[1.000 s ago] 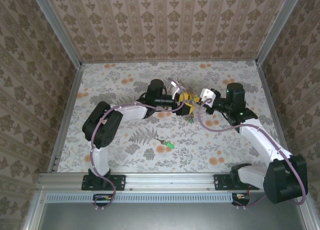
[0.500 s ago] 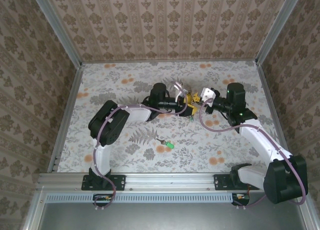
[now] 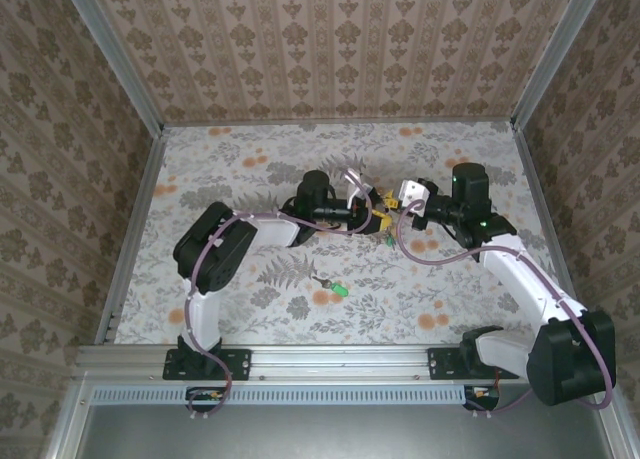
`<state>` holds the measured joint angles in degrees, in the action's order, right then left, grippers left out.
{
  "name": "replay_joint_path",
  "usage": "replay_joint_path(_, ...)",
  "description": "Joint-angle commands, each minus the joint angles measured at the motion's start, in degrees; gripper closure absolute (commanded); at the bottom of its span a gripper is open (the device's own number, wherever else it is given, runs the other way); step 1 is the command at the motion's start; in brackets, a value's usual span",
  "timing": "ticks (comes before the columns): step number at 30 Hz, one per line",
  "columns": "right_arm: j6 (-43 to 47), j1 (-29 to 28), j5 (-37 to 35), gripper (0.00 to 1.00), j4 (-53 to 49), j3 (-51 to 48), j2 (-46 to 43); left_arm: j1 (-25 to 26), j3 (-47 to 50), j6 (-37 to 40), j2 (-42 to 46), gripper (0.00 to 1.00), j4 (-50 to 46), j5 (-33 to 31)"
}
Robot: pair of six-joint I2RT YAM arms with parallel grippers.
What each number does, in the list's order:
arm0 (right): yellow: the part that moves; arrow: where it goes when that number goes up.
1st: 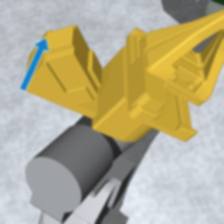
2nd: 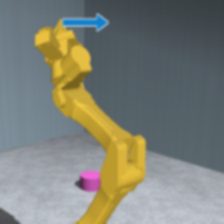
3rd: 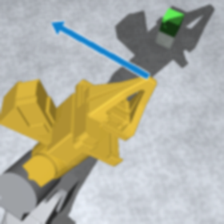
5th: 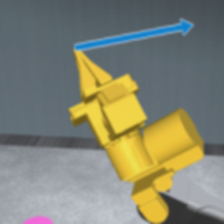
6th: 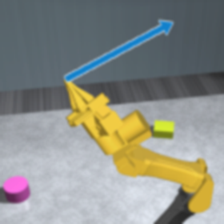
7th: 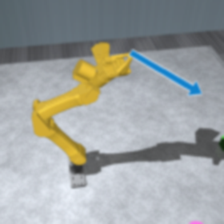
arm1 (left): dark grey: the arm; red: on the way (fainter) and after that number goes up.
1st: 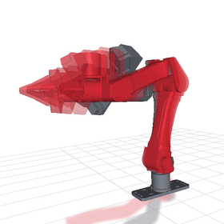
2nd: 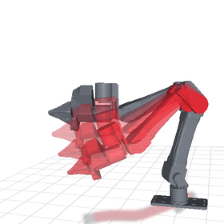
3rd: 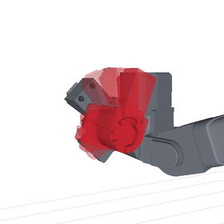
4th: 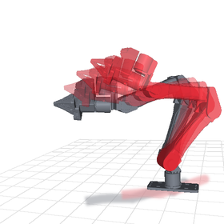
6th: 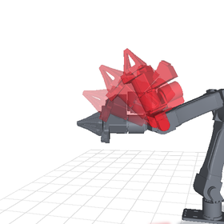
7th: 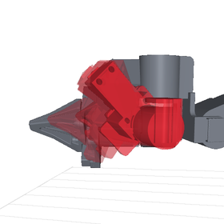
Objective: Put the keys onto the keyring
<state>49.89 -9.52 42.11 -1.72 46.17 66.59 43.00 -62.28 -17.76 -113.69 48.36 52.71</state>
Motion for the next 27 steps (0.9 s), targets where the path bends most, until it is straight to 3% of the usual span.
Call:
replay_joint_path(1, 2.9, 0.2, 3.0, 0.98, -3.2, 1.4, -0.2, -0.9, 0.3, 1.0, 3.1, 0.78, 1.0, -0.2)
replay_joint_path(4, 3.5, 0.3, 2.5, 0.96, -3.7, 1.5, -0.3, -0.9, 0.2, 0.2, 3.0, 0.82, 1.5, 0.3)
replay_joint_path(6, 4.1, 0.3, 1.8, 0.87, -4.2, 1.3, -0.6, -0.9, 0.3, -0.7, 2.8, 0.86, 2.3, 0.9)
replay_joint_path(13, 4.3, 0.3, -0.7, 0.74, -2.7, -0.6, -2.7, -0.9, 0.4, -1.6, 2.4, 0.88, 2.4, 2.3)
replay_joint_path(19, 4.6, 0.3, -1.9, 0.73, -1.0, -2.9, -5.1, -0.8, 0.1, -2.2, 1.9, 0.88, 2.6, 3.0)
replay_joint_path(27, 9.4, 0.4, -4.7, 0.82, -5.5, -4.6, -8.1, -1.1, -0.7, -2.2, 2.1, 0.89, 2.0, 3.8)
